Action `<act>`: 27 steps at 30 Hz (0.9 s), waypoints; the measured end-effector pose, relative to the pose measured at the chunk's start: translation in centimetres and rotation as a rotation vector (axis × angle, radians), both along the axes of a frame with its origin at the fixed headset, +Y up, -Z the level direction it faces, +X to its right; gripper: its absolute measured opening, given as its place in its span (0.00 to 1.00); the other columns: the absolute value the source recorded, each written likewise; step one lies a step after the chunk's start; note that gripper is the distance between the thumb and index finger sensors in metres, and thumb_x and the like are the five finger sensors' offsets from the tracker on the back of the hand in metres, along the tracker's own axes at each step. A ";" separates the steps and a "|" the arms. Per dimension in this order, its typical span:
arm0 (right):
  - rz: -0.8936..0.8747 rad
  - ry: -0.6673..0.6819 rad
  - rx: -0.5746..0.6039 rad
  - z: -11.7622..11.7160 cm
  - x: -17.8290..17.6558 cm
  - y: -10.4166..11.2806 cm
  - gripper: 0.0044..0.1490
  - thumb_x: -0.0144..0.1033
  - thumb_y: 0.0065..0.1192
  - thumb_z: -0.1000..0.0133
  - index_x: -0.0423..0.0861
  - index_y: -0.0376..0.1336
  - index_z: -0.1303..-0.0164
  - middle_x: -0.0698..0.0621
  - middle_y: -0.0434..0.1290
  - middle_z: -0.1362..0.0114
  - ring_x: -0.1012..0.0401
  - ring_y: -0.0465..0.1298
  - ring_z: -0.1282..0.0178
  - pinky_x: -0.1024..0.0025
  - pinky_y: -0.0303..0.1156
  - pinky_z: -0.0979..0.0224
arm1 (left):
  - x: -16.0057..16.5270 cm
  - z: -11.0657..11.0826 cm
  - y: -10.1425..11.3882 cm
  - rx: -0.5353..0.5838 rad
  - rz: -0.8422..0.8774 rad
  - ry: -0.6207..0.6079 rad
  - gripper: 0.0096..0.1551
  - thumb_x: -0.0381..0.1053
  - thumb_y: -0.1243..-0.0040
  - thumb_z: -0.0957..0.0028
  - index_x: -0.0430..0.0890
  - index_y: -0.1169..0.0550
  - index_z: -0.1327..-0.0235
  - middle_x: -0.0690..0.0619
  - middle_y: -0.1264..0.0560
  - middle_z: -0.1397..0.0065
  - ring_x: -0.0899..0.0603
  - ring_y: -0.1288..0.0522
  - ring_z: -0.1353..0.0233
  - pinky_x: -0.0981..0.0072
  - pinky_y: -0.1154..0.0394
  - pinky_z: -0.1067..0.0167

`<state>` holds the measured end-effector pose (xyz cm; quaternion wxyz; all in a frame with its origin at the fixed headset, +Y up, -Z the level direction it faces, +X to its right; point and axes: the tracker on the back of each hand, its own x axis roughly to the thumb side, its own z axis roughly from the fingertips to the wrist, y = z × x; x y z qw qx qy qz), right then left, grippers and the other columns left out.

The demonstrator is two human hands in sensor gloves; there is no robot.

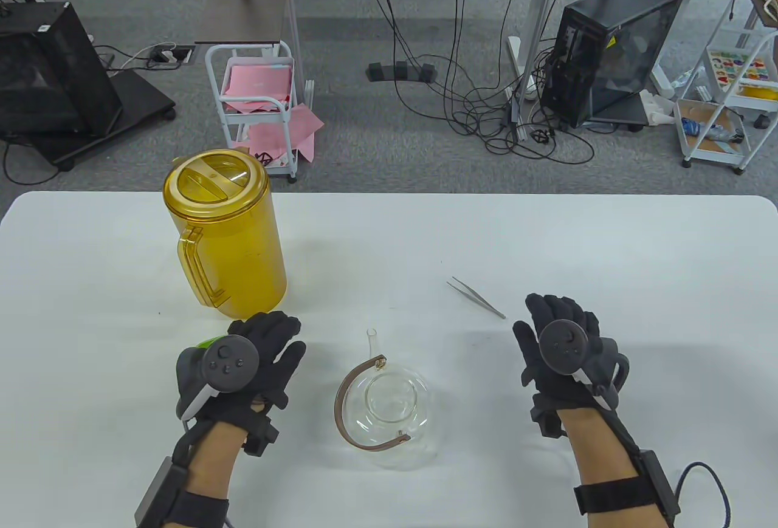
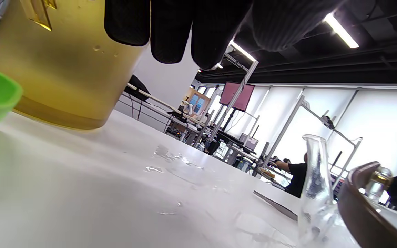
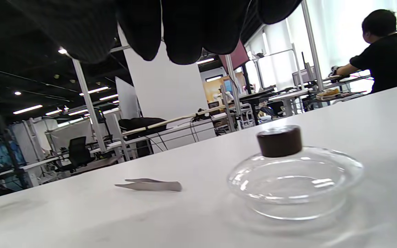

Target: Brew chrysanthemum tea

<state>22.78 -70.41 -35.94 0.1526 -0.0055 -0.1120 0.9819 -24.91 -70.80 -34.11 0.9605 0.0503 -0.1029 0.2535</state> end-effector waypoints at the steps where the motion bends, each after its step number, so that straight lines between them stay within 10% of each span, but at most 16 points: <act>1: -0.003 0.017 0.013 0.2 -0.3 0.2 0.39 0.57 0.58 0.39 0.55 0.58 0.18 0.50 0.59 0.16 0.45 0.59 0.12 0.35 0.50 0.16 | -0.4 -0.1 -0.1 -0.012 -0.002 0.015 0.34 0.64 0.43 0.39 0.50 0.26 0.23 0.43 0.31 0.15 0.29 0.39 0.17 0.31 0.52 0.24; 19: 0.003 0.119 0.012 0.6 -1.7 0.0 0.38 0.58 0.58 0.39 0.55 0.59 0.19 0.51 0.61 0.17 0.45 0.61 0.13 0.35 0.51 0.17 | -8.9 -1.5 -3.1 -0.326 -0.137 0.441 0.35 0.55 0.37 0.38 0.48 0.31 0.19 0.40 0.35 0.13 0.27 0.42 0.17 0.29 0.54 0.24; 27: 0.006 0.135 0.012 0.7 -1.9 -0.1 0.38 0.58 0.58 0.39 0.55 0.59 0.19 0.51 0.62 0.17 0.45 0.61 0.13 0.35 0.52 0.17 | -9.6 -1.6 -3.6 -0.366 -0.189 0.529 0.32 0.50 0.31 0.41 0.48 0.27 0.23 0.42 0.22 0.30 0.29 0.29 0.29 0.27 0.47 0.26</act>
